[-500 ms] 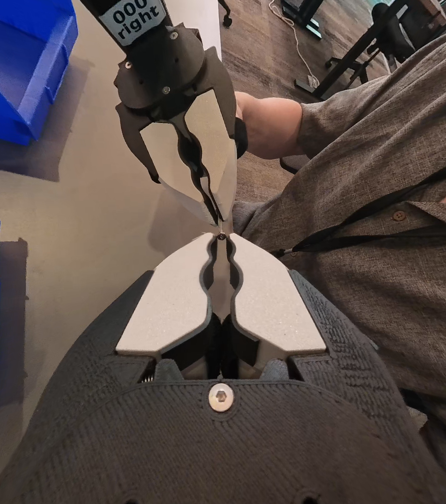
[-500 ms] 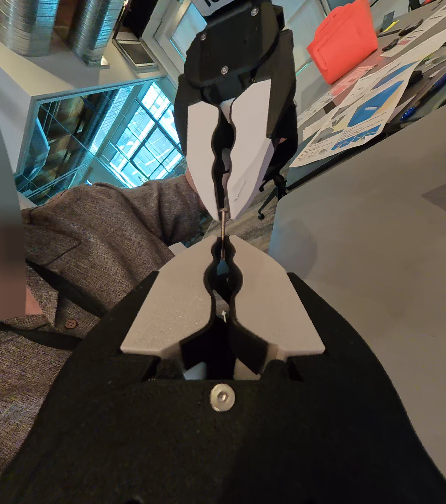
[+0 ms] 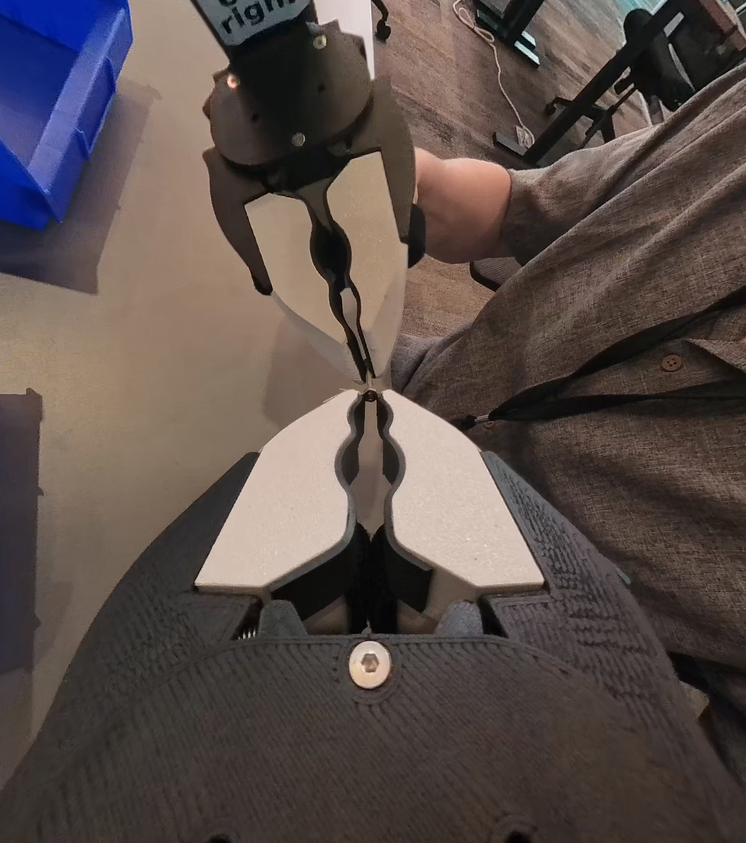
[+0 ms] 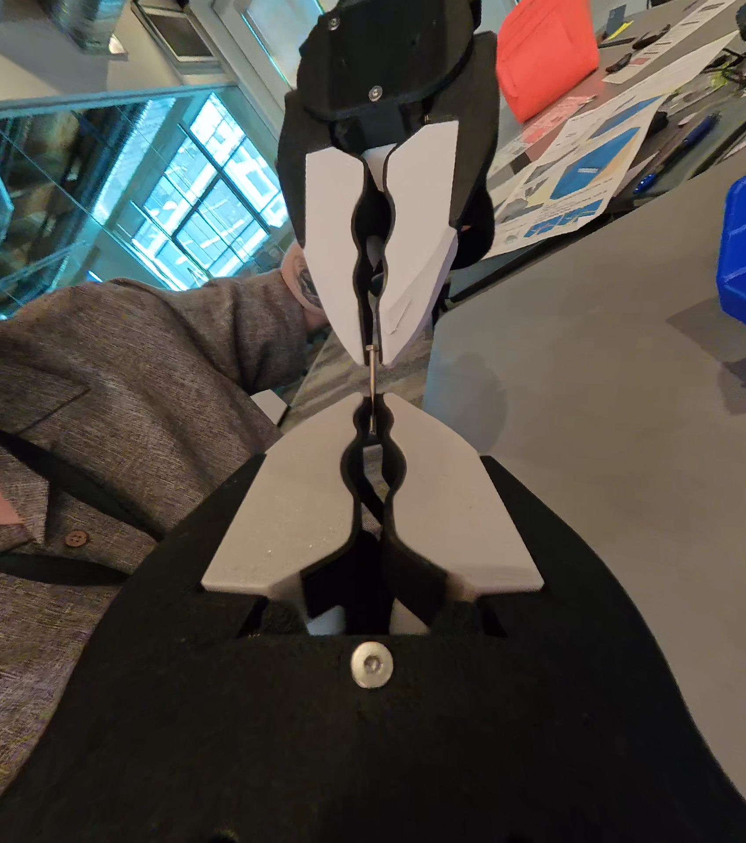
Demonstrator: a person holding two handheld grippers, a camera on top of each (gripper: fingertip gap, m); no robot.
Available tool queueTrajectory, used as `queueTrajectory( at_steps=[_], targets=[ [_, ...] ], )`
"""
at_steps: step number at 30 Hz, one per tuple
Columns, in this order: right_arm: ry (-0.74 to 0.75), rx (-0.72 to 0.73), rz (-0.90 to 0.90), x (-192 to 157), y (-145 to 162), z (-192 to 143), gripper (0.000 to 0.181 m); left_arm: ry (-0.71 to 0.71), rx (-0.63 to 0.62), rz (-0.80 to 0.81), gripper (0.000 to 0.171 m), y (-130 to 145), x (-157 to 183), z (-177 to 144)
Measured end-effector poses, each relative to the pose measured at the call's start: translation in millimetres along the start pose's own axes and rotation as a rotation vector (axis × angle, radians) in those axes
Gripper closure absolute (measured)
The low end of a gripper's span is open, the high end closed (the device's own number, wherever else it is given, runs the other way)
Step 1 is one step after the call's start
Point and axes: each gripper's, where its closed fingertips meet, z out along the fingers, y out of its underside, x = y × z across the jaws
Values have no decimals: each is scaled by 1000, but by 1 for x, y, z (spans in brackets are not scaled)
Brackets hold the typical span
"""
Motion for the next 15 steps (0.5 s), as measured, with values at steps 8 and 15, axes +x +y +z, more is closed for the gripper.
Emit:
queueTrajectory(
  at_steps=[8, 15],
  targets=[
    [-83, -5, 33, -7, 2, 2, 179, 7, -37, 137, 167, 4, 6, 1],
    [-134, 19, 77, -8, 0, 3, 180, -7, -34, 152, 166, 2, 6, -2]
  ],
)
